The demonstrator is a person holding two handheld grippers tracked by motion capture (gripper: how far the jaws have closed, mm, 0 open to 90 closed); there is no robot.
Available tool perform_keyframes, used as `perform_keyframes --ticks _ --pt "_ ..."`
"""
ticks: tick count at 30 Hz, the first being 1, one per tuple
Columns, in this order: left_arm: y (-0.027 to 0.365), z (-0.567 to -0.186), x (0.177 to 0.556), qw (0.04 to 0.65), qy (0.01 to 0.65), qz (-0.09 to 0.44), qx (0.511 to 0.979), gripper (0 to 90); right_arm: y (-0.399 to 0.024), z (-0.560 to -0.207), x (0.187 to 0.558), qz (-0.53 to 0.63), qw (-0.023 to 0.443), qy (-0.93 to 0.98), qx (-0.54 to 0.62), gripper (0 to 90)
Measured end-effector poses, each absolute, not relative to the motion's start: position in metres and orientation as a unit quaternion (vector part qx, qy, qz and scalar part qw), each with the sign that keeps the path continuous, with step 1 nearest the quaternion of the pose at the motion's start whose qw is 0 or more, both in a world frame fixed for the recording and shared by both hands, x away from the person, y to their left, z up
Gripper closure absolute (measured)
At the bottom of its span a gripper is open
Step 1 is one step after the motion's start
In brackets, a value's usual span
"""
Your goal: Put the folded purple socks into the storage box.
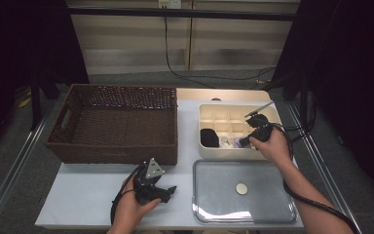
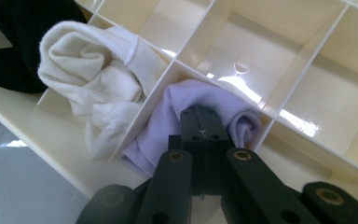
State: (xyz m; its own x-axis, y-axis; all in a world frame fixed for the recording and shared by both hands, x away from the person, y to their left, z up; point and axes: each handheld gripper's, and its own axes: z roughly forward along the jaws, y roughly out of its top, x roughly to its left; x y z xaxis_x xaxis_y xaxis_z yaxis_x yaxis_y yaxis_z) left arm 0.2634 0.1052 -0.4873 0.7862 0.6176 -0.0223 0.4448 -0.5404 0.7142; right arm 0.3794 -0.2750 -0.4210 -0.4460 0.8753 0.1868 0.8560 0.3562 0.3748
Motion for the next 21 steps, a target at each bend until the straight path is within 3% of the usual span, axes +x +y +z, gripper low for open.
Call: perform_keyframes --ticks 9,12,21 --pt "0.105 -0.487 0.263 0.369 0.305 0.117 0.87 15.4 -0.271 -0.427 0.377 0.204 0.029 0.831 0.517 90.0" --pt "0.105 -0.487 0.263 0.37 0.305 0.117 0.87 15.4 -0.275 -0.424 0.374 0.224 0.024 0.823 0.521 80.9" --pt "0.105 -0.487 0.263 0.369 0.305 0.117 0.87 15.3 -0.288 -0.4 0.362 0.229 0.056 0.826 0.512 66.4"
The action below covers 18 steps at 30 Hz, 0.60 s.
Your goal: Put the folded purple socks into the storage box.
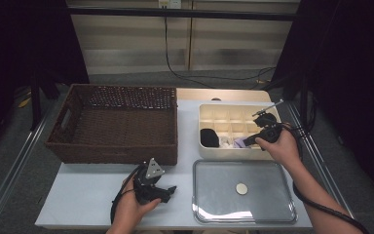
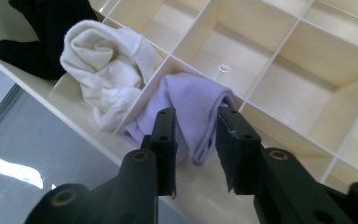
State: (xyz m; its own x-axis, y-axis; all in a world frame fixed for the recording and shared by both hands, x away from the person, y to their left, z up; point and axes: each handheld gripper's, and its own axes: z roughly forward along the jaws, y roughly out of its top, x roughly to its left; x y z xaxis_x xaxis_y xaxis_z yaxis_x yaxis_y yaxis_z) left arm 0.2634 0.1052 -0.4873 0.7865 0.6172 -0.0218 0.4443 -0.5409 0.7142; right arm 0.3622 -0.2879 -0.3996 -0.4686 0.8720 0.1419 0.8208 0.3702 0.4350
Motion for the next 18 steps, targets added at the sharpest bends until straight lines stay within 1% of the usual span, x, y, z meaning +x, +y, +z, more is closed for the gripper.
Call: perform_keyframes --ticks 12,14,18 --pt "0.105 -0.487 0.263 0.371 0.306 0.116 0.869 15.3 -0.303 -0.378 0.347 0.247 0.067 0.824 0.505 43.2" --pt "0.105 -0.488 0.263 0.372 0.307 0.115 0.868 15.4 -0.304 -0.374 0.342 0.254 0.072 0.828 0.495 42.5" --pt "0.105 -0.488 0.263 0.372 0.306 0.116 0.869 15.4 -0.306 -0.372 0.331 0.253 0.077 0.834 0.484 38.3"
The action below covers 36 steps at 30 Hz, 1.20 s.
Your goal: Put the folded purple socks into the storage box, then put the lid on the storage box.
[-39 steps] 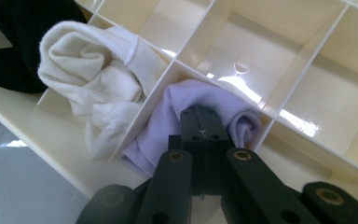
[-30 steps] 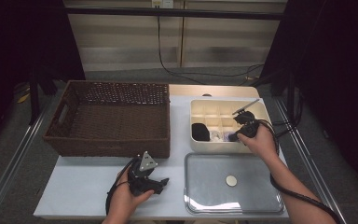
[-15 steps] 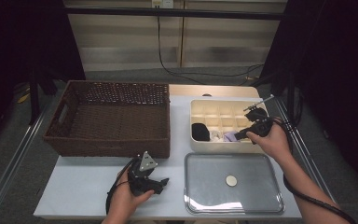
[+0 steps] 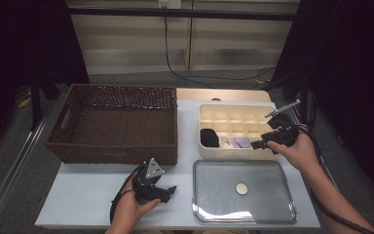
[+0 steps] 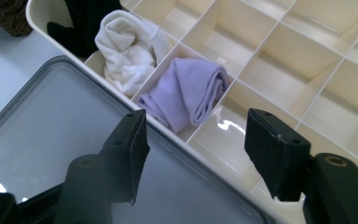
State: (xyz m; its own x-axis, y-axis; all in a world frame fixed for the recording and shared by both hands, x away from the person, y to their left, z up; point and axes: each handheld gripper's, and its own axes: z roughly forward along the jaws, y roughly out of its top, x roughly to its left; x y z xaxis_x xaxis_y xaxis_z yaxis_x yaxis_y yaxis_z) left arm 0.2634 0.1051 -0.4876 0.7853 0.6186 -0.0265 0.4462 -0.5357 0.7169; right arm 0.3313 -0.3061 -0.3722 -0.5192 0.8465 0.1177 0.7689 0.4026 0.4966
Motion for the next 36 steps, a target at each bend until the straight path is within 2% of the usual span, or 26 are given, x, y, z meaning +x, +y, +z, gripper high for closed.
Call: perform_keyframes --ticks 17,36 --pt "0.106 -0.487 0.264 0.37 0.304 0.117 0.87 15.3 -0.313 -0.379 0.292 0.243 0.068 0.849 0.464 31.0" --pt "0.101 -0.485 0.265 0.36 0.313 0.111 0.872 13.0 -0.326 -0.412 0.262 0.232 0.05 0.851 0.468 24.7"
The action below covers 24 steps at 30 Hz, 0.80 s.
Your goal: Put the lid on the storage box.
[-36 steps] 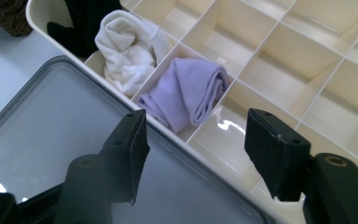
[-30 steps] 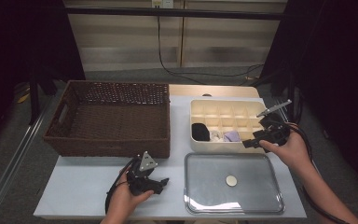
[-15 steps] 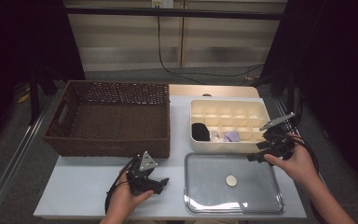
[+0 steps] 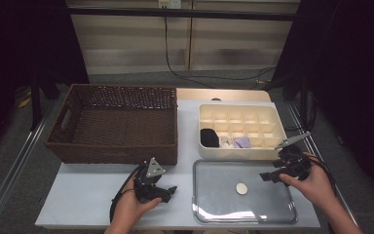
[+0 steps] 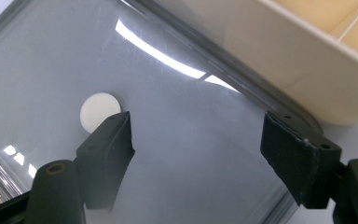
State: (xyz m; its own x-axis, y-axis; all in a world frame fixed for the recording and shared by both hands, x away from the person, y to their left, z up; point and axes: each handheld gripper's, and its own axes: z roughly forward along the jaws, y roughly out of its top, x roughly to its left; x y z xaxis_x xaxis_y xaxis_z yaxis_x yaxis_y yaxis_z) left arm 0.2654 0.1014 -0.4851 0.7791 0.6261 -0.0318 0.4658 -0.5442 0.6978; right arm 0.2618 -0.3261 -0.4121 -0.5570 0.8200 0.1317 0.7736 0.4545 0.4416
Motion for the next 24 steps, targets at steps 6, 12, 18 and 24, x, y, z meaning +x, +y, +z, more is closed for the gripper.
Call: perform_keyframes --ticks 6,12,18,24 --pt "0.095 -0.48 0.269 0.33 0.323 0.1 0.881 10.1 -0.335 -0.418 0.255 0.231 0.048 0.845 0.48 23.3" --pt "0.092 -0.471 0.271 0.323 0.333 0.057 0.884 16.2 -0.345 -0.422 0.249 0.231 0.054 0.841 0.486 22.1" --pt "0.08 -0.464 0.272 0.304 0.336 0.009 0.891 23.1 -0.351 -0.426 0.243 0.228 0.061 0.837 0.494 21.4" --pt "0.072 -0.455 0.274 0.3 0.343 -0.019 0.89 26.3 -0.358 -0.428 0.237 0.227 0.067 0.828 0.507 21.8"
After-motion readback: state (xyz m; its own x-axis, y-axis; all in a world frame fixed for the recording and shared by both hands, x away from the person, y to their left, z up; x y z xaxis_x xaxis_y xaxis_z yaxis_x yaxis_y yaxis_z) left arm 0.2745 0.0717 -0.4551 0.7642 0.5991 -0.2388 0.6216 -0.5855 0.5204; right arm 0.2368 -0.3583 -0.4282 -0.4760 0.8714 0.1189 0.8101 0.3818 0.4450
